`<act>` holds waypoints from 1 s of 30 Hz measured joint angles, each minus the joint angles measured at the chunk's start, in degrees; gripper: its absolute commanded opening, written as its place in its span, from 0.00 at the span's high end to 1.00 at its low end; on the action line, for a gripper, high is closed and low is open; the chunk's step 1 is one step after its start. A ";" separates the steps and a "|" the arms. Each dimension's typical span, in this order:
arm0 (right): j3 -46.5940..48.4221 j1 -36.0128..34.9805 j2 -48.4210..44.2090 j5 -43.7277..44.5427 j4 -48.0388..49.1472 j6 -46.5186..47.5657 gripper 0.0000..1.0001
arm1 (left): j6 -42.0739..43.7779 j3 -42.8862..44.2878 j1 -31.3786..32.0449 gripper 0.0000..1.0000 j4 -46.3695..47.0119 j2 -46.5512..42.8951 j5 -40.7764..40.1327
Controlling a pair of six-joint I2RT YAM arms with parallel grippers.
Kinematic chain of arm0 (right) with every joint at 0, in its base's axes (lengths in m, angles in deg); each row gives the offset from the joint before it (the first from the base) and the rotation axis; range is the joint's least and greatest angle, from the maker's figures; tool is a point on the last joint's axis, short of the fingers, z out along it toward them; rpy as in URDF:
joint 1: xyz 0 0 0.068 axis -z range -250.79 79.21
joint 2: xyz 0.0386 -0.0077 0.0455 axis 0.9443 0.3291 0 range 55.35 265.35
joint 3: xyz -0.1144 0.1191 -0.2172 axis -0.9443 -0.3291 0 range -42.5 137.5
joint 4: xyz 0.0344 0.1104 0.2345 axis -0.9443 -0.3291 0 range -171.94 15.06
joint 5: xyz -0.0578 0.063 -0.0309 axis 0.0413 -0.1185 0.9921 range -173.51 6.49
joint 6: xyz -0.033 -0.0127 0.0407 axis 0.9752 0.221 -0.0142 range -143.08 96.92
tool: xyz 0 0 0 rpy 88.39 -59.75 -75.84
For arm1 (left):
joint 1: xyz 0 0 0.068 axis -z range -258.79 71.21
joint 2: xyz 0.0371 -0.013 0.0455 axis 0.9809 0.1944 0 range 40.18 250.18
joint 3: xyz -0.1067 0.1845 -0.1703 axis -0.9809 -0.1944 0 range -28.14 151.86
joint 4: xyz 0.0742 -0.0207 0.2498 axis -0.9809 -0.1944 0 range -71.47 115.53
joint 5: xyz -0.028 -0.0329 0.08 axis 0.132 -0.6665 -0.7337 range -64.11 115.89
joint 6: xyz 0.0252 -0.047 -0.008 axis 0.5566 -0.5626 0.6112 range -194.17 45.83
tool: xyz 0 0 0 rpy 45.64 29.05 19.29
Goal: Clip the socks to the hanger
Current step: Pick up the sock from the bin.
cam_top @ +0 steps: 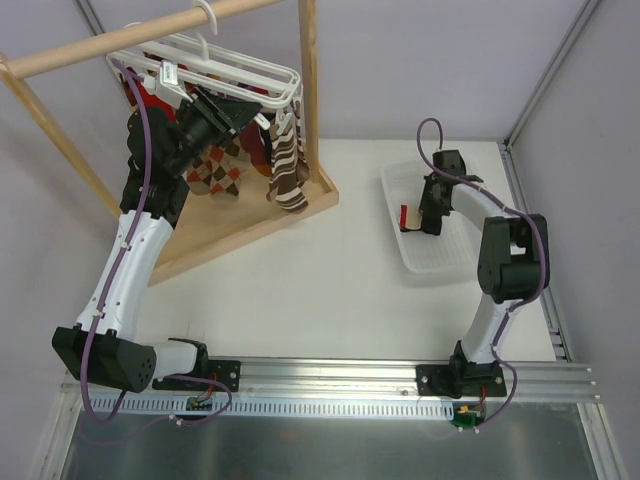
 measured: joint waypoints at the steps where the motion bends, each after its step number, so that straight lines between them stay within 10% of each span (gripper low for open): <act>1: -0.46 0.00 -0.85 0.02 -0.15 -0.04 0.99 | 0.00 0.00 0.00 1.00 0.00 0.00 0.00; 30: -6.71 -4.87 -36.98 -20.79 7.61 -10.73 0.99 | 1.70 0.37 1.25 1.00 -0.02 0.66 -1.29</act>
